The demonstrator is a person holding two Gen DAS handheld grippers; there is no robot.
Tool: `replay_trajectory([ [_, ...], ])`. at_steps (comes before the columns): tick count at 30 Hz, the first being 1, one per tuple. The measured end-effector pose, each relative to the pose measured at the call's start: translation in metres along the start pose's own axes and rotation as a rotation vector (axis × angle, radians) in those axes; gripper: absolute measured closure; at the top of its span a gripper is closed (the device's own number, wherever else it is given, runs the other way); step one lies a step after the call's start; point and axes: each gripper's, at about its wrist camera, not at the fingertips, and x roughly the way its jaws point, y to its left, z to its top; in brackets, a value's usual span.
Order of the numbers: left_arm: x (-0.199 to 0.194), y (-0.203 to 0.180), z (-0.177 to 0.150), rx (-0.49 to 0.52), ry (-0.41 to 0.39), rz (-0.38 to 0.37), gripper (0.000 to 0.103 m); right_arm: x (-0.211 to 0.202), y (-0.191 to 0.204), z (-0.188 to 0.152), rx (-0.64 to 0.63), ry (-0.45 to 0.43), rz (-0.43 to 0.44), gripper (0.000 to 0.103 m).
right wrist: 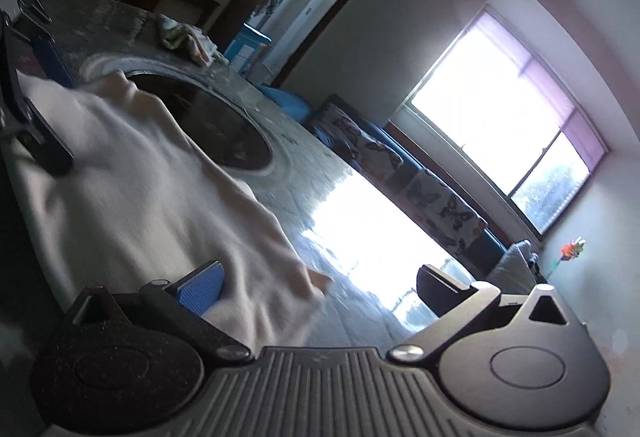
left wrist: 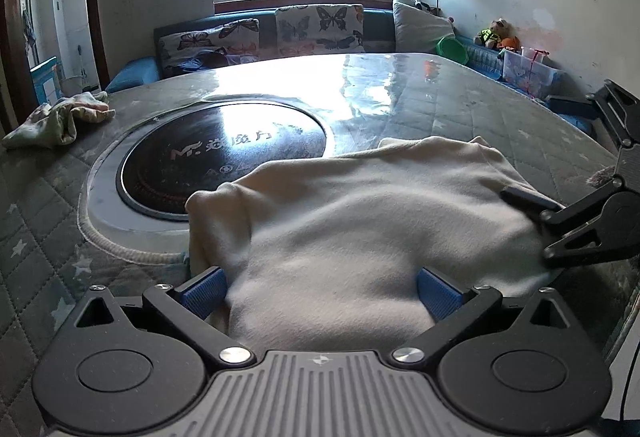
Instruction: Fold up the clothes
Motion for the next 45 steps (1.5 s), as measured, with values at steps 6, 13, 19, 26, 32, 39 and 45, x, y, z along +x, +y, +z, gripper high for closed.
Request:
replay_trajectory([
  [6, -0.004, 0.006, -0.002, -0.015, 0.009, 0.002, 0.0, -0.006, -0.012, -0.011, 0.037, -0.004, 0.01, 0.0],
  [13, -0.015, 0.0, 0.012, -0.024, -0.033, 0.003, 0.0, -0.013, -0.017, -0.001, 0.072, -0.025, 0.028, 0.0],
  [19, 0.0, -0.018, 0.034, -0.049, -0.068, -0.027, 0.0, -0.006, -0.01, 0.006, 0.063, -0.038, 0.056, 0.0],
  [26, 0.026, -0.026, 0.036, -0.066, -0.04, 0.058, 0.0, -0.006, -0.005, 0.001, 0.058, -0.028, 0.062, 0.0],
  [32, 0.021, -0.014, 0.024, -0.082, -0.039, 0.09, 0.0, -0.006, -0.006, 0.0, 0.058, -0.025, 0.066, 0.0],
  [39, 0.005, 0.002, 0.008, -0.083, -0.045, 0.131, 0.0, -0.006, -0.005, -0.002, 0.062, -0.025, 0.063, 0.0],
  [45, -0.011, 0.017, -0.004, -0.102, -0.036, 0.172, 0.0, -0.006, -0.005, -0.002, 0.061, -0.025, 0.062, 0.0],
])
